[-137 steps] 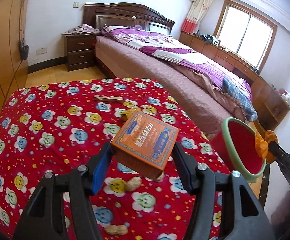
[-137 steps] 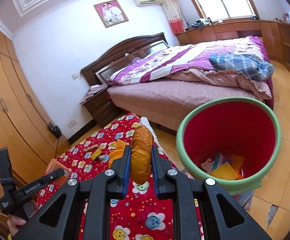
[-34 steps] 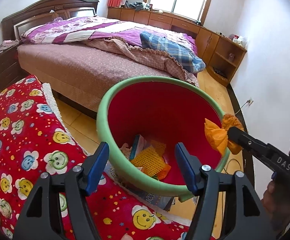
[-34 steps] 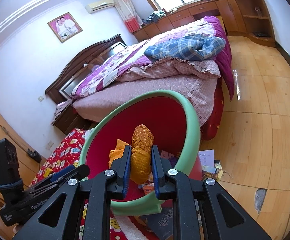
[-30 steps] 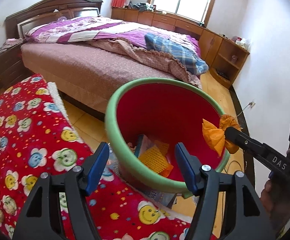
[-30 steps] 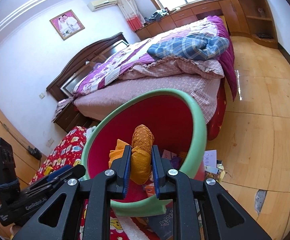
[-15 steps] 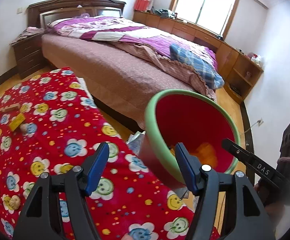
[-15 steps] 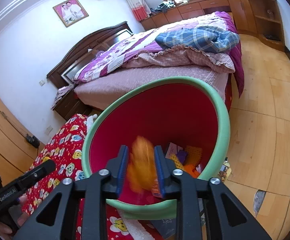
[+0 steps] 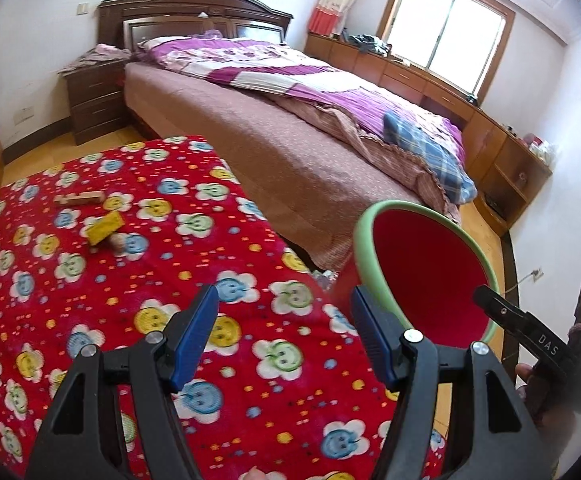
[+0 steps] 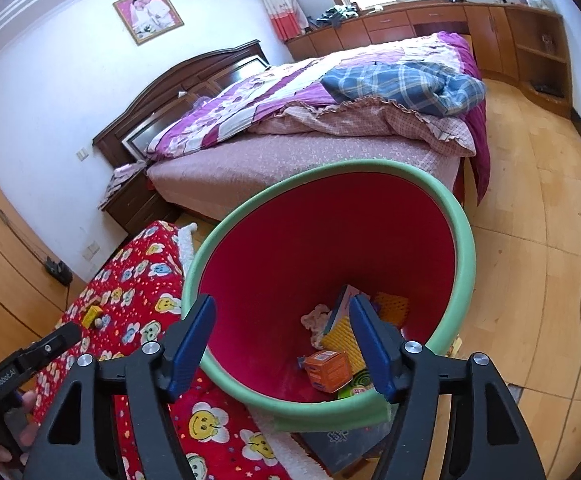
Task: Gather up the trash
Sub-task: 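Move both open tools back over the remaining items on the bedspread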
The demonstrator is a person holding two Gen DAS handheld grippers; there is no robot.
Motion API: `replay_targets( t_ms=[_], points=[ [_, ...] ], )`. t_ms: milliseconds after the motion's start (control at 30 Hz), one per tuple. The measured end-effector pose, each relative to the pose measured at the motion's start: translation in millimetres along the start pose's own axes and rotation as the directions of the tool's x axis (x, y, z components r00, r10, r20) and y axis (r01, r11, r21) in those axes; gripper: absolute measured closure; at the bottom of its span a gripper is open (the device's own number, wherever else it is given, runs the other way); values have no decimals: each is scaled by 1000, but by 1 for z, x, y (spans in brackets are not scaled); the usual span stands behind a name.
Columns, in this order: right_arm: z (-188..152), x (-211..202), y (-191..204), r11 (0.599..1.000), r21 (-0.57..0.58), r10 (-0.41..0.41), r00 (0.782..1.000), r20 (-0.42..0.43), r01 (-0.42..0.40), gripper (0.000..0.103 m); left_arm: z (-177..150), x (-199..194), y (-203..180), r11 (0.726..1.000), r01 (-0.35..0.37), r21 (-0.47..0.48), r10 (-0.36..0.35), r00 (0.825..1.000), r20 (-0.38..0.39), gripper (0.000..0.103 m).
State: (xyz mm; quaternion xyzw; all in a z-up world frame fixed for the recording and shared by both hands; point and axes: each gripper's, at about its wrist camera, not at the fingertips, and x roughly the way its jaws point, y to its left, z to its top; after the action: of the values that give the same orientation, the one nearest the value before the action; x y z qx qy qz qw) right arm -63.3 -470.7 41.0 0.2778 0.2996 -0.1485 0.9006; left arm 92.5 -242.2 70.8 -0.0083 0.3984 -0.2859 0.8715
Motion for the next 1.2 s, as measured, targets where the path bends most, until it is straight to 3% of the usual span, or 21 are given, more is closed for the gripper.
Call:
replay_targets(
  t_ms=[500, 800, 1200],
  points=[
    [-2, -4, 50, 994, -103, 32, 999, -9, -33, 31, 6, -37, 59, 992, -115, -47, 117, 992, 56, 35],
    [2, 0, 100, 980, -147, 130, 990, -55, -137, 31, 14, -51, 104, 980, -180, -84, 186, 981, 57, 35],
    [12, 21, 188, 939, -283, 180, 980, -88, -198, 31, 25, -60, 183, 938, -318, -139, 328, 943, 51, 35]
  ],
)
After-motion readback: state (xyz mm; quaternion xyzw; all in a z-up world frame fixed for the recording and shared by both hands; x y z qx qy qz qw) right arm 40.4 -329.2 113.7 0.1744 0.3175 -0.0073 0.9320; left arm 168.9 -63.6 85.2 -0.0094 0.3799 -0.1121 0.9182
